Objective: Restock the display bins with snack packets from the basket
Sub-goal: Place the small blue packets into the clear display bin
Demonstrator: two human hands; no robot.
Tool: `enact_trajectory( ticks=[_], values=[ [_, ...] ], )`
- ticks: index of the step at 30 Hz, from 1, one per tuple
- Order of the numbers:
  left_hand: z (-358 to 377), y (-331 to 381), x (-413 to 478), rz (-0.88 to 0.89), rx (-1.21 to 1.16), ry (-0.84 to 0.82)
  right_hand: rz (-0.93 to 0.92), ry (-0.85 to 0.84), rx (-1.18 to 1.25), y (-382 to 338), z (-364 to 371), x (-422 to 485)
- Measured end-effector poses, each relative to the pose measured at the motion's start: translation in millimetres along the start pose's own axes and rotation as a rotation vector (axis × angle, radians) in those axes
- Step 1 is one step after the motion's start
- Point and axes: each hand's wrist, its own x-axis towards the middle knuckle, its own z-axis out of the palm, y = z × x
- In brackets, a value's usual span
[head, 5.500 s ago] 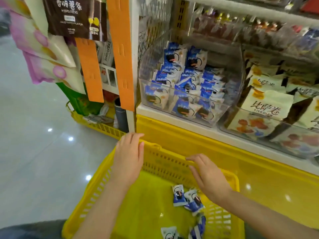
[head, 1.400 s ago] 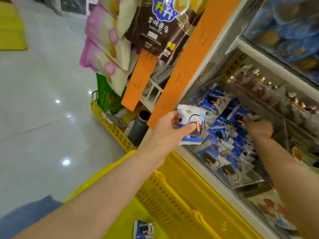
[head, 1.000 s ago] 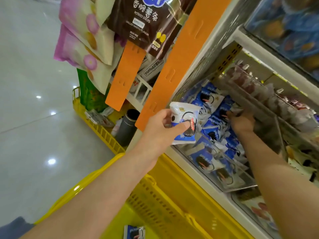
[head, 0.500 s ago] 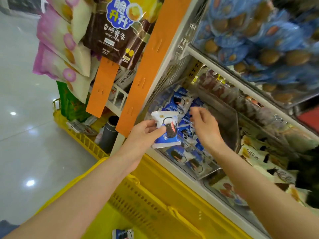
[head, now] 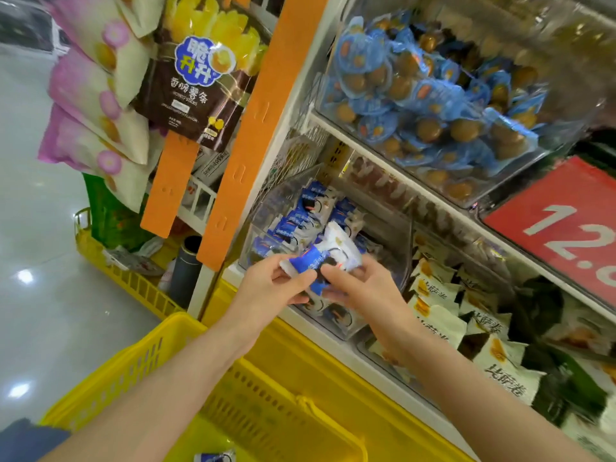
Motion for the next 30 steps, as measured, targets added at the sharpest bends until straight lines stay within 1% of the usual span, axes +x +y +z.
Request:
enact_trajectory(
  ticks=[1, 2, 3, 5, 6, 7, 8, 9, 11, 13, 15, 17, 18, 19, 21, 23, 26, 28, 30],
  values=[
    [0, 1, 1, 0.042, 0.035, 0.017, 0.022, -0.023, -0.074, -1, -4, 0],
    [-2, 3, 2, 0.099, 0.116, 0.027, 0.004, -0.016, -0.171, -1, -9, -1],
    [-3, 5, 4, 0.162, 0.245, 0.033, -0.069, 0.026, -0.310, -2, -13, -2],
    [-3, 8, 7, 0.278, 0.523, 0.021, -0.314, 0.100, -0.673, -2, -21, -4],
    [-2, 9, 8, 0.325, 0.609, -0.005, -0.434, 0.081, -0.834, -1, -23, -5],
    [-1, 8, 9, 0.360, 0.656, -0.039, -0.515, 0.040, -0.947, -1, -22, -5],
    [1, 8, 10, 0.393, 0.701, -0.075, -0.538, 0.009, -1.001, 0, -20, -4],
    [2, 8, 12, 0.417, 0.742, -0.108, -0.519, -0.010, -0.980, -1, -18, -3],
    [3, 12, 19, 0.436, 0.771, -0.140, -0.466, -0.005, -0.860, -1, -17, 3],
    [-1, 17, 32, 0.481, 0.825, -0.121, -0.446, 0.087, -0.796, -6, -19, 16],
    [-6, 19, 47, 0.520, 0.953, -0.102, -0.356, 0.252, -0.749, -14, -29, 37],
    [-14, 14, 62, 0.550, 1.143, -0.084, -0.240, 0.409, -0.801, -23, -43, 65],
    [-19, 9, 68, 0.547, 1.229, -0.086, -0.193, 0.444, -0.880, -24, -51, 79],
    [-24, 5, 72, 0.542, 1.279, -0.098, -0.150, 0.443, -0.962, -25, -57, 93],
    [-34, -3, 79, 0.563, 1.290, -0.100, -0.082, 0.424, -1.075, -18, -66, 117],
    [-40, -8, 81, 0.620, 1.279, -0.111, -0.031, 0.442, -1.129, -7, -72, 138],
    [-45, -14, 84, 0.750, 1.232, -0.115, 0.066, 0.513, -1.147, -1, -76, 161],
    [-50, -17, 84, 0.792, 1.193, -0.134, 0.140, 0.574, -1.217, -1, -74, 172],
    [-54, -20, 85, 0.829, 1.156, -0.133, 0.160, 0.589, -1.276, 0, -75, 181]
  ],
)
